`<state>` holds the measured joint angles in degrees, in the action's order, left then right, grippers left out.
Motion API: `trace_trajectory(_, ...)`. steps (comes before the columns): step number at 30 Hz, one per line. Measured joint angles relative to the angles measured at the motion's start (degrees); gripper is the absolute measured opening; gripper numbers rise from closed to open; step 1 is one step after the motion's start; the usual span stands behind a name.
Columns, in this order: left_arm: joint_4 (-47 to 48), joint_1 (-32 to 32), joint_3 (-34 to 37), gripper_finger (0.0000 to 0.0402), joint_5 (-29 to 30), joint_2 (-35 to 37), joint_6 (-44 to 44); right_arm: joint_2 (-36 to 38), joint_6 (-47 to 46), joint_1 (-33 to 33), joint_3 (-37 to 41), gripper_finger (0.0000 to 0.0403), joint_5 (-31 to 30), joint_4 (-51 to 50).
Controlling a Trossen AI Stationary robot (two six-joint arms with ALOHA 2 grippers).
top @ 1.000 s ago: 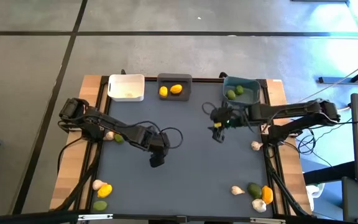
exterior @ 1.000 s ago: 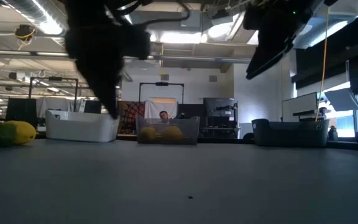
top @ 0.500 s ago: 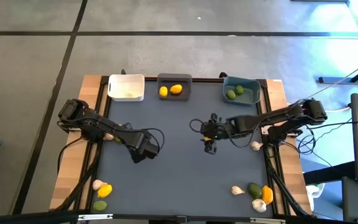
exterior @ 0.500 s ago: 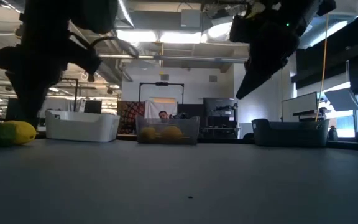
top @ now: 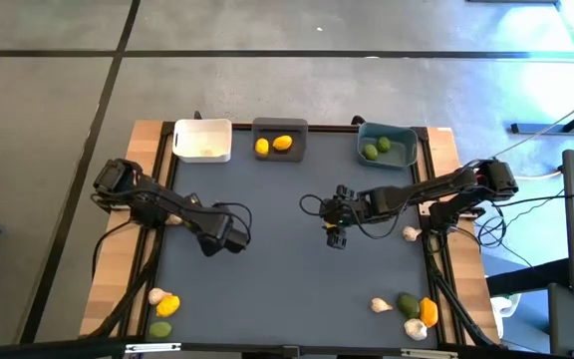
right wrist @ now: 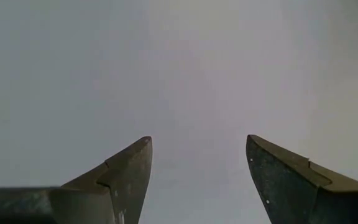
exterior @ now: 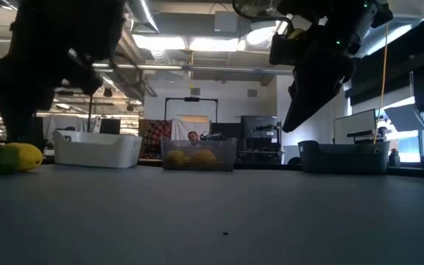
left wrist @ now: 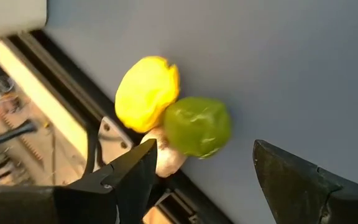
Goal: Sort produce into baskets
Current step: Put the lime into the blue bin
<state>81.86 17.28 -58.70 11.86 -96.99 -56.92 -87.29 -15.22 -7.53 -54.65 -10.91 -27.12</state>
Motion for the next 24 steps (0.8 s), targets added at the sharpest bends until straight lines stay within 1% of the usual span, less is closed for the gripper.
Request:
trace_trajectory(3,-0.62,0.00,3.61,0.0260,-1.68,0.00,-1.13,0.00,-0.65,0.00,0.00,0.0260,0.01,0.03)
trace_trajectory(6,-3.27,0.00,6.34,0.0260,-1.81,0.00,-2.15,0.00,-0.85,0.00,0.00,0.0260,0.01,0.05)
trace_trajectory(11,-10.47,-0.17,9.52,0.0260,-1.82,0.00,0.96,0.00,-0.85,0.00,0.00,0.0260,0.01,0.05)
trace_trajectory(17,-11.75,-0.17,12.63,0.0260,0.24,0.04,2.25,0.00,-0.94,0.00,0.00,0.0260,0.01,0.07)
trace_trajectory(19,-12.95,-0.24,13.89,0.0259,-0.24,0.04,3.04,0.00,-0.96,0.00,0.00,0.0260,0.01,0.07)
trace_trajectory(21,-14.13,-0.19,14.71,0.0249,-0.71,0.23,4.10,0.00,-0.98,0.00,0.00,0.0260,0.01,0.06)
trace_trajectory(24,-15.02,-0.17,14.97,0.0215,-1.22,0.22,4.87,0.00,-0.98,0.00,0.00,0.0259,0.01,0.14)
